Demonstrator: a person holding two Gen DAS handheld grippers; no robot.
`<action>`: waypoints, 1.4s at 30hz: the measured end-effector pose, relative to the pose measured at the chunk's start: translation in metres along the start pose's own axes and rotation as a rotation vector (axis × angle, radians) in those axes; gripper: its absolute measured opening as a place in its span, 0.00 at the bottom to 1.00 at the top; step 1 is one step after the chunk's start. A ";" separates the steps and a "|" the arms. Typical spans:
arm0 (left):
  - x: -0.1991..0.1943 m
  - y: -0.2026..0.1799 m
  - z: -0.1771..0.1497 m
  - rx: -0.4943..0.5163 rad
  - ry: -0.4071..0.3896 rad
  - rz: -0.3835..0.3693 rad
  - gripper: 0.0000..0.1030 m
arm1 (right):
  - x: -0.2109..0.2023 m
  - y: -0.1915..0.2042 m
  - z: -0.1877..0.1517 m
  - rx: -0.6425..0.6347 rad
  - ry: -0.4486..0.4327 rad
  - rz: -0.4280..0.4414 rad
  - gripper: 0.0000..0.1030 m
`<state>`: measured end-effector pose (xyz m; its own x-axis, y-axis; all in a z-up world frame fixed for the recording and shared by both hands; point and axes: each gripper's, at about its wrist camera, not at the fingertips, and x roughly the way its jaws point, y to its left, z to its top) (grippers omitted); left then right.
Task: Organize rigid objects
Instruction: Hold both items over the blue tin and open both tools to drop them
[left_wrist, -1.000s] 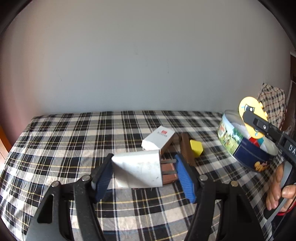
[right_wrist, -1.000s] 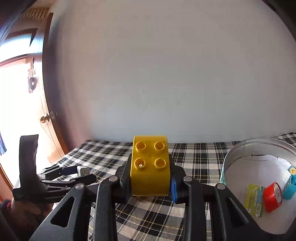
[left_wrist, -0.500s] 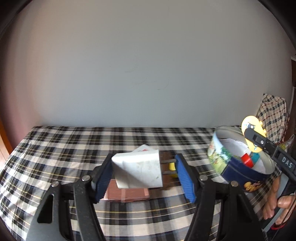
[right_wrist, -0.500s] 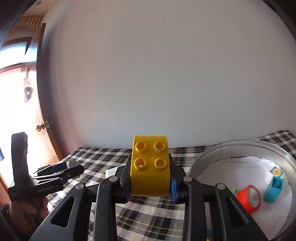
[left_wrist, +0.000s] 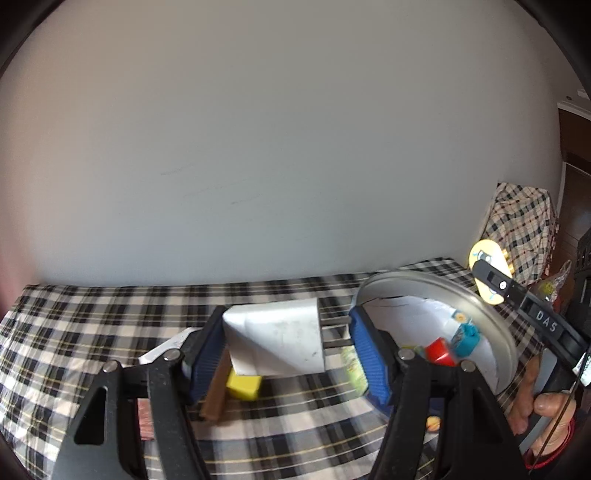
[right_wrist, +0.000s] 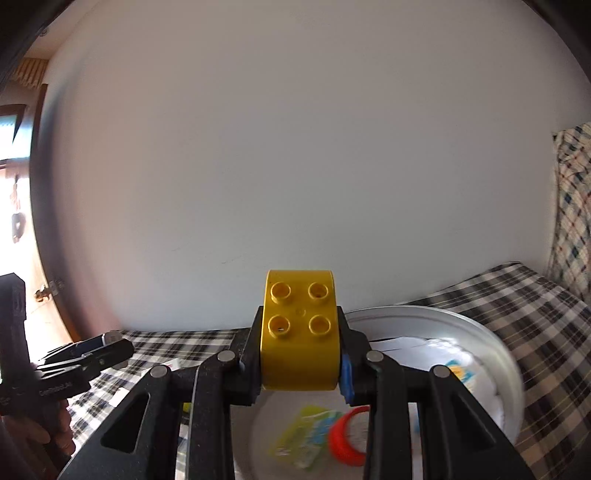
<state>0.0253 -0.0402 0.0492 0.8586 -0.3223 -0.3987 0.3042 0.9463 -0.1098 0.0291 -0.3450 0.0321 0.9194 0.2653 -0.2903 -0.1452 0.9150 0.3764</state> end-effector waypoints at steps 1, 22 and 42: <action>0.001 -0.005 0.001 0.001 -0.001 -0.005 0.64 | 0.000 -0.004 0.001 0.002 -0.002 -0.006 0.33; 0.023 -0.068 0.014 0.019 0.001 -0.077 0.64 | -0.019 -0.038 0.017 0.015 -0.036 -0.060 0.33; 0.085 -0.118 0.017 0.040 0.083 -0.117 0.64 | 0.011 -0.086 0.028 0.046 0.023 -0.197 0.33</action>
<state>0.0692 -0.1802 0.0435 0.7799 -0.4254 -0.4592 0.4177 0.9000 -0.1243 0.0623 -0.4293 0.0208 0.9196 0.0895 -0.3824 0.0546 0.9351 0.3501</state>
